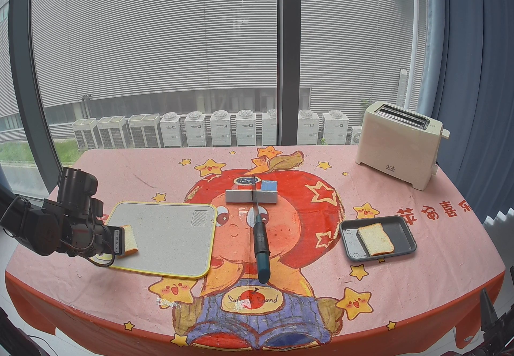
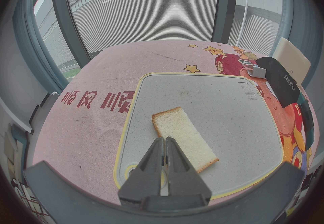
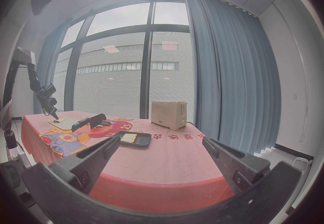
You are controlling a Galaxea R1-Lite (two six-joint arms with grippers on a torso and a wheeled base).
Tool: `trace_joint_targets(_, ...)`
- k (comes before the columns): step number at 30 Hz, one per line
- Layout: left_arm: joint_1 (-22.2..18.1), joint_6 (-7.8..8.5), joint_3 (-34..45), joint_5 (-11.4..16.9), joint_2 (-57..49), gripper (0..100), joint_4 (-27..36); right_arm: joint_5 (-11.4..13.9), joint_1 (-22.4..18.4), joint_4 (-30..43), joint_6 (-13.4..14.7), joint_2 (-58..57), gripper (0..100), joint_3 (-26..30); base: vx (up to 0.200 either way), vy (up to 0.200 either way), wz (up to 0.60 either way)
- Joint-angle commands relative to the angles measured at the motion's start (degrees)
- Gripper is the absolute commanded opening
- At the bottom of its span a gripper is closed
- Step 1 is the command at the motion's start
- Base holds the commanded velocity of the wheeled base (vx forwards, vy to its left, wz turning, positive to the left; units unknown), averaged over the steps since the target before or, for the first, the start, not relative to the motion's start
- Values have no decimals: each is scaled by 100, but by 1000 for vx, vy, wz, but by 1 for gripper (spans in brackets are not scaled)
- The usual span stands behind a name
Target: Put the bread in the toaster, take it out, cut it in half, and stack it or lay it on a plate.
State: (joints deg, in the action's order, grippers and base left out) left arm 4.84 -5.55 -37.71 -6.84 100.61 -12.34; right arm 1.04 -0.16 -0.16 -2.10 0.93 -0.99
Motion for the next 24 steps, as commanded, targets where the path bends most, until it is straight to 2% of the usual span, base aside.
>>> trace_joint_targets(1, -1, -8, -18, -2, -15, 0, -6, 2, -2, -2, -1, -93, 100, 99, 0, 0, 0)
trace_joint_targets(24, 8, -8, 0, 42, -973, 0, -32, 2, -2, -2, -1, -93, 100, 99, 0, 0, 0)
